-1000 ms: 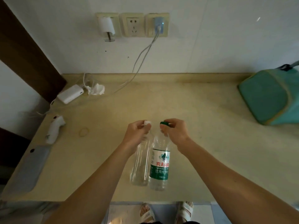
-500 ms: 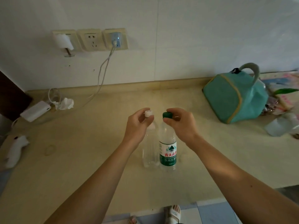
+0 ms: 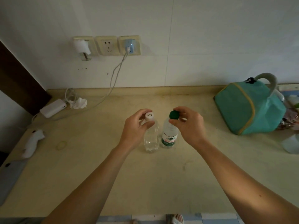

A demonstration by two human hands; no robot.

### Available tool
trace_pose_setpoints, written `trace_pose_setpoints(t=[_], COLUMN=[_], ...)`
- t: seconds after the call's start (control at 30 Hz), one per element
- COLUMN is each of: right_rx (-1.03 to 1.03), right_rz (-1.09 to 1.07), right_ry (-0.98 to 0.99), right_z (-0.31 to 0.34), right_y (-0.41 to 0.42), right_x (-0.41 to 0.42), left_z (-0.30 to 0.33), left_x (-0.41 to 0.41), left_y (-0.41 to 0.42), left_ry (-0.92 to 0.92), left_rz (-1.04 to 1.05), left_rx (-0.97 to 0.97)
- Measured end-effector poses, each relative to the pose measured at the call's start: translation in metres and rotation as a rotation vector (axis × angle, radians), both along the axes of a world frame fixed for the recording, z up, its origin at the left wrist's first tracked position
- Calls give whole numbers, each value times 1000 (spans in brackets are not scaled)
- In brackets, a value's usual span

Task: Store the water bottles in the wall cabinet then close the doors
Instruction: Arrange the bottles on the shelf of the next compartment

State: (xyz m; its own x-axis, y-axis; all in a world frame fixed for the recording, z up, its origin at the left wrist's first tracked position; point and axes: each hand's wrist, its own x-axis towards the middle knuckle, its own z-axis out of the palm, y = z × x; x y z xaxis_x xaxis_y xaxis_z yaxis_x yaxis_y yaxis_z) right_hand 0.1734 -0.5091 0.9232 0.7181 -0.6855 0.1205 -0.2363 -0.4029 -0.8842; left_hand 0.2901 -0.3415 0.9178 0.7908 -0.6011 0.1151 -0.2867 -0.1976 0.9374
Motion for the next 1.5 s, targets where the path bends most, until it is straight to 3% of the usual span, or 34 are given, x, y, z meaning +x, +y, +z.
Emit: trace_pose_setpoints(t=[0.47, 0.87, 1.5], right_rx=[31, 167, 307], right_rz=[87, 161, 19], right_ry=[-41, 231, 73], right_z=[-17, -73, -80], right_y=[-3, -7, 10], right_x=[-12, -21, -9], left_z=[-13, -71, -66], left_x=[-6, -28, -13], left_y=[11, 19, 10], left_ry=[13, 236, 237], left_rz=[-119, -10, 90], left_rx=[40, 139, 51])
